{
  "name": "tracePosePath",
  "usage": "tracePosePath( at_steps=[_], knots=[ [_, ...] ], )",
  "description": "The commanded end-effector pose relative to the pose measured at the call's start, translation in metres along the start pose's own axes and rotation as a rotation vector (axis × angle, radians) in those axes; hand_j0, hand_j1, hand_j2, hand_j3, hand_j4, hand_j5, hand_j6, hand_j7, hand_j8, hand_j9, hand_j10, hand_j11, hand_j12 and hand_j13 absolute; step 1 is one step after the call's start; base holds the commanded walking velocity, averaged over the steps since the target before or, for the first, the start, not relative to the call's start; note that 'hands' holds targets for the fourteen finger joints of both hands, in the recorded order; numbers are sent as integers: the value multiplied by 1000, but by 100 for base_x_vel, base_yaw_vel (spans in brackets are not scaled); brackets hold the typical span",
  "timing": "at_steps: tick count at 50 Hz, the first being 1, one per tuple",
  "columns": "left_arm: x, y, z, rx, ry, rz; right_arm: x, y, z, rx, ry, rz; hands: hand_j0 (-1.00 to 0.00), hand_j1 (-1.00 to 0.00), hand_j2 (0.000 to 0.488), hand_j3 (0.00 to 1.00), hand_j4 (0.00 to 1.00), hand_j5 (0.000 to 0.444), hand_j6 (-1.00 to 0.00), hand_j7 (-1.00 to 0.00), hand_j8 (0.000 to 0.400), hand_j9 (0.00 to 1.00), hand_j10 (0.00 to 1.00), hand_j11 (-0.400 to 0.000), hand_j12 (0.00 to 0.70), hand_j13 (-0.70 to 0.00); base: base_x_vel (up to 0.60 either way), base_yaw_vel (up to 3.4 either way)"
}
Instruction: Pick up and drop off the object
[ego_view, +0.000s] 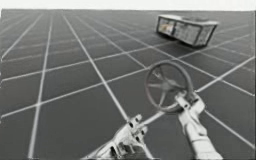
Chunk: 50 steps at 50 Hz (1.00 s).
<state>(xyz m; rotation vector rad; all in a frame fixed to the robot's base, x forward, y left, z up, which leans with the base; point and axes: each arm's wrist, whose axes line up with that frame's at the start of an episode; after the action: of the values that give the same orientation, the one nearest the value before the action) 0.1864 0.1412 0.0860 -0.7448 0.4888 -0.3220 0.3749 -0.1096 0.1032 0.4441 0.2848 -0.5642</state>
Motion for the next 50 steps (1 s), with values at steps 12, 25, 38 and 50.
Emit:
tracePosePath(
  at_steps=[12,25,38,50],
  knots=[
    [0,-6,2,23,-4,-5,-2,1,10,41,-24,21,0,0,0,1000,1000,0,0,0,0,1000,1000,-400,0,-700,59,3],
    [0,-6,2,23,-4,-5,-2,1,10,41,-24,21,0,0,0,1000,1000,0,0,0,0,1000,1000,-400,0,-700,59,1],
    [0,-6,2,23,-4,-5,-2,1,10,41,-24,21,0,0,0,1000,1000,0,0,0,0,1000,1000,-400,0,-700,59,2],
    [0,-6,2,23,-4,-5,-2,1,10,41,-24,21,0,0,0,1000,1000,0,0,0,0,1000,1000,-400,0,-700,59,1]
  ],
)
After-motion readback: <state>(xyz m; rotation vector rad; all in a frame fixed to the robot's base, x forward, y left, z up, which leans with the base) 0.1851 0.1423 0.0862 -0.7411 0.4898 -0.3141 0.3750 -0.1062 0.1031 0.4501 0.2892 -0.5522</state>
